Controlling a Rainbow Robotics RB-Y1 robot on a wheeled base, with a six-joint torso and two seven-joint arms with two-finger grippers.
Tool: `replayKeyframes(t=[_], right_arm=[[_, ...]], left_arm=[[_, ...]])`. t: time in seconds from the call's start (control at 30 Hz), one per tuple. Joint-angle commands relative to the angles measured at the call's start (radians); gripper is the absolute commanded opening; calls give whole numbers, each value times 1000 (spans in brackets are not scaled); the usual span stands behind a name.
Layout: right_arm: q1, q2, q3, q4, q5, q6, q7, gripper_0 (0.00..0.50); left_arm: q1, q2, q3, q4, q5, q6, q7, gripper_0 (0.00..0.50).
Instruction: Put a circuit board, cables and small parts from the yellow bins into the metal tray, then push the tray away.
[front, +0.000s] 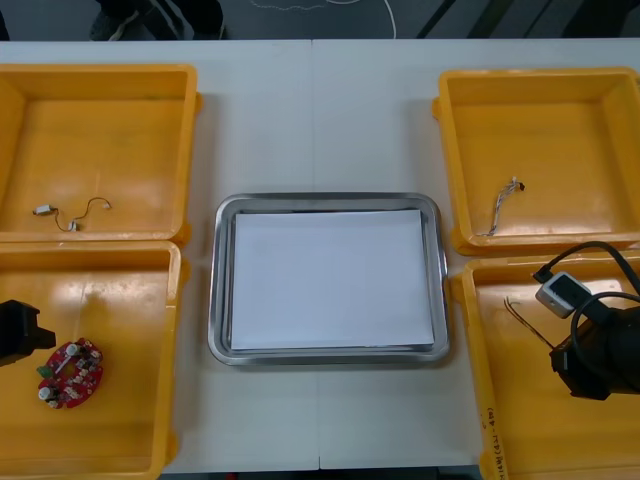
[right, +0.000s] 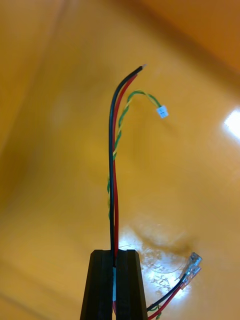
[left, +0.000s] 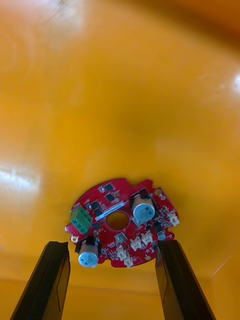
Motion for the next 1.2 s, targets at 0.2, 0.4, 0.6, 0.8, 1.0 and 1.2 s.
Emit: replayKeyframes(t=[0.2,0.4,0.6,0.8,1.0,1.2], right_arm=[[-76,-69,-77,-152,-68,197,-283,0],[-114,-87,-77,-230,-152,268,-534,0],[-156,-87,-50,-266,-178,291,-712,0],[-229,-75,33,-270,-129,315,-867,0],[-312,-39,114,-266,-60,321,-987,0],[-378,-16,171,-263,-48,321,-1096,0]], left_arm=[[90,30,11,-44,-42,-24,133,500],[107,29,-6,-42,-68,-61,186,500],[109,-4,0,-41,-95,-80,216,500],[109,-48,-8,-41,-131,-99,232,500],[109,-57,-32,-30,-150,-117,251,500],[106,-73,-57,19,-166,-196,270,500]])
